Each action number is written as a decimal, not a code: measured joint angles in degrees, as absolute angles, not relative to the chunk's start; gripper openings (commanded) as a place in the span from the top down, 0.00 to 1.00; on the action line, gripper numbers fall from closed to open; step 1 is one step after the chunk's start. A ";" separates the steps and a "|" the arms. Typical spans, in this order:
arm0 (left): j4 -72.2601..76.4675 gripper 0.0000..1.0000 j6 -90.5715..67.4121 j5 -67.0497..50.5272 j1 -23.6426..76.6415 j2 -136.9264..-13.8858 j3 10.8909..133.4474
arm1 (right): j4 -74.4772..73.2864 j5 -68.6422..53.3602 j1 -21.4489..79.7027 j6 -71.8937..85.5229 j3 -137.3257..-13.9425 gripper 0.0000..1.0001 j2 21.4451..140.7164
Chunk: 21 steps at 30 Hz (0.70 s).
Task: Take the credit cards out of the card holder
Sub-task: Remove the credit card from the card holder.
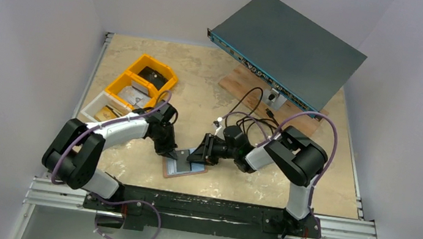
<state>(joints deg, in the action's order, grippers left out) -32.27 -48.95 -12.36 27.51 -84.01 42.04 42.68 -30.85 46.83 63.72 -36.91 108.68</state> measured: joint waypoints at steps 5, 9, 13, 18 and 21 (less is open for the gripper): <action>-32.27 1.00 -48.95 -12.49 27.51 -84.16 42.13 | 51.16 -33.30 46.22 68.36 -35.62 0.71 112.57; -32.25 1.00 -48.93 -12.51 27.51 -84.20 42.13 | 54.46 -34.02 46.15 70.26 -35.16 0.80 114.19; -32.25 1.00 -48.95 -12.56 27.51 -84.20 42.13 | 55.55 -33.93 46.11 71.48 -34.26 0.87 114.65; -32.25 1.00 -48.97 -12.56 27.51 -84.20 42.13 | 58.11 -33.95 45.93 73.01 -32.32 0.98 114.91; -32.21 1.00 -48.97 -12.60 27.51 -84.20 42.13 | 59.66 -33.89 45.78 73.87 -31.55 1.00 115.24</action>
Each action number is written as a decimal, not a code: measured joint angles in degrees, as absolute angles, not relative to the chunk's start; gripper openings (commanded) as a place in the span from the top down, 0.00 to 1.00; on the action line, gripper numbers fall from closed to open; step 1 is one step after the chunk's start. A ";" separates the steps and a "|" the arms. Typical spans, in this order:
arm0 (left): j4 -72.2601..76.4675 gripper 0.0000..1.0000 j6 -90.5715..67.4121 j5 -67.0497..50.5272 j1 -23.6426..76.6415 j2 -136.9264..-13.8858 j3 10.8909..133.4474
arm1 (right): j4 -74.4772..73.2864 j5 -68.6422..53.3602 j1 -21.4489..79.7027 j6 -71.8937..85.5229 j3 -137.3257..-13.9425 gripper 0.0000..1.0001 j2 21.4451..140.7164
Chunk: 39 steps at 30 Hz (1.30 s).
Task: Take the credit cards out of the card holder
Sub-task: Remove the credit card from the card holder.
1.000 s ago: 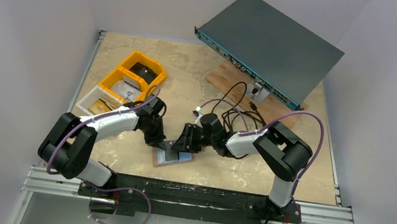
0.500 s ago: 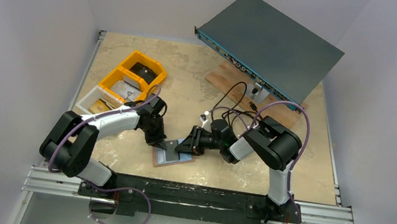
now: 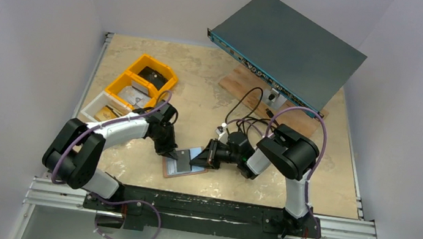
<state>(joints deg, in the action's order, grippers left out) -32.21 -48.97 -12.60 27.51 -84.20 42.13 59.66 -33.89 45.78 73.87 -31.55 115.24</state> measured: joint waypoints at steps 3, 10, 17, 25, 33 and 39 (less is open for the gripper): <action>-32.18 1.00 -48.97 -12.62 27.51 -84.20 42.13 | 60.80 -33.93 45.69 74.39 -31.33 1.00 115.52; -32.12 1.00 -48.99 -12.67 27.51 -84.20 42.13 | 62.24 -33.04 45.41 74.83 -30.26 1.00 115.72; -32.14 1.00 -48.97 -12.67 27.51 -84.20 42.13 | 59.72 -31.44 43.83 73.49 -27.59 0.98 111.87; -32.10 1.00 -48.95 -12.69 27.51 -84.20 42.13 | 58.15 -31.79 43.81 71.96 -29.02 0.68 111.13; -32.03 1.00 -48.93 -12.86 27.51 -84.33 42.13 | 55.79 -32.53 43.88 70.59 -32.27 0.79 112.27; -32.01 1.00 -48.93 -12.95 27.49 -84.40 42.13 | 54.35 -32.40 43.92 69.93 -32.77 1.00 113.01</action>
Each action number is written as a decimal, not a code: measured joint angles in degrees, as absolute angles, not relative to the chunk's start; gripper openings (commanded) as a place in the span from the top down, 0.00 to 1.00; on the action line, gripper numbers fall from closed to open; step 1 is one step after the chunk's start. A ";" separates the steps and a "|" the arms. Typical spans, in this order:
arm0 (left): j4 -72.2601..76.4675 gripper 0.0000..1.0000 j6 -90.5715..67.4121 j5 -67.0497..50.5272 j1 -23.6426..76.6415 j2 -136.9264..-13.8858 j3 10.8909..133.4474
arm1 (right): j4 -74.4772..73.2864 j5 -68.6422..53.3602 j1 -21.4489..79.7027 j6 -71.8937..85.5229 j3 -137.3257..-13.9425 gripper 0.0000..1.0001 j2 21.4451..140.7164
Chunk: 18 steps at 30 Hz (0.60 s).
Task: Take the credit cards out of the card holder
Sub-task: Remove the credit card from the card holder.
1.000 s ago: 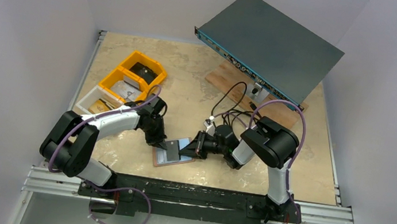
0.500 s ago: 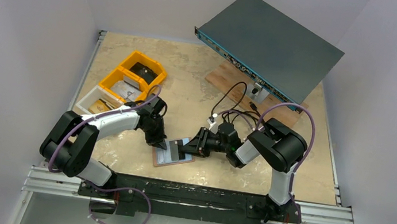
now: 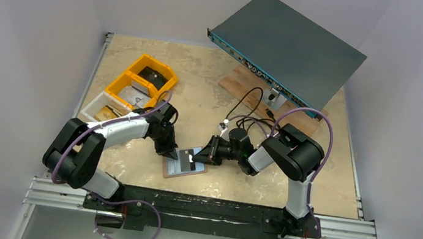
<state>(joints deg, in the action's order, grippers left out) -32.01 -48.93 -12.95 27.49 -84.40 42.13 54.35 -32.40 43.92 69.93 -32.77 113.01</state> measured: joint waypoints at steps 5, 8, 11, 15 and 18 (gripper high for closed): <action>-32.10 1.00 -48.90 -12.95 27.46 -84.42 42.22 | 53.06 -31.83 43.92 69.14 -32.51 1.00 112.25; -32.21 1.00 -48.88 -12.91 27.46 -84.44 42.28 | 50.92 -30.20 43.90 68.10 -31.55 1.00 110.00; -32.25 1.00 -48.86 -12.88 27.46 -84.42 42.30 | 47.11 -28.05 43.68 66.61 -30.30 1.00 105.95; -32.29 1.00 -48.75 -12.86 27.46 -84.42 42.37 | 40.14 -25.28 43.38 63.55 -29.93 1.00 99.72; -32.38 1.00 -48.47 -12.88 27.46 -84.38 42.46 | 36.29 -23.46 43.33 61.65 -29.93 1.00 96.07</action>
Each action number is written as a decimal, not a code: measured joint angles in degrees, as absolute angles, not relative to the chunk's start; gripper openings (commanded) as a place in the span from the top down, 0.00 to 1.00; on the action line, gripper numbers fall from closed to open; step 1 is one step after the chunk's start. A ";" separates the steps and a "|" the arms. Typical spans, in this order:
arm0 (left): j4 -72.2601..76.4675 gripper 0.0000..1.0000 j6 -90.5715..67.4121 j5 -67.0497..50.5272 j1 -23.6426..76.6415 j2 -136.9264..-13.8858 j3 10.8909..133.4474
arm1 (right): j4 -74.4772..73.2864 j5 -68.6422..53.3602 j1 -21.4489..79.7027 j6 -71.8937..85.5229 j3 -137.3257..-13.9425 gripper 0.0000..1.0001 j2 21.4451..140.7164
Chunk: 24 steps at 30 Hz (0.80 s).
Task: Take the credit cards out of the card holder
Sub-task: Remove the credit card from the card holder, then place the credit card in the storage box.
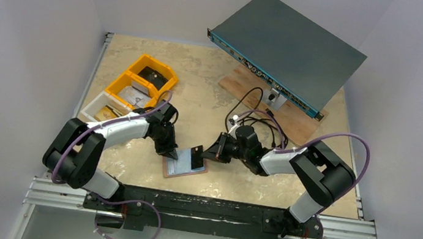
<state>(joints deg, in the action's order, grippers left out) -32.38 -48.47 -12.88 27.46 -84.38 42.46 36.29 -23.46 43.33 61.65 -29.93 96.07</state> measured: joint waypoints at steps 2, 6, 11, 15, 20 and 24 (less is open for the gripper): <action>-32.40 1.00 -48.36 -12.88 27.53 -84.14 42.46 | 33.89 -22.81 43.33 60.53 -30.04 1.00 94.52; -32.88 0.80 -47.16 -12.53 27.83 -82.76 42.70 | 29.91 -21.91 43.33 59.18 -30.96 1.00 93.91; -35.33 0.46 -45.30 -12.43 27.90 -77.58 46.06 | 25.45 -21.80 43.33 58.13 -32.84 1.00 92.03; -36.42 0.33 -43.55 -12.49 27.88 -72.44 50.39 | 22.48 -21.78 43.24 57.74 -34.94 1.00 88.95; -36.49 0.29 -42.15 -15.07 27.42 -69.06 52.34 | 20.18 -22.63 42.06 57.80 -37.87 1.00 85.60; -36.56 0.28 -41.74 -18.33 25.58 -66.72 52.34 | 20.14 -24.53 40.53 58.30 -40.01 1.00 83.99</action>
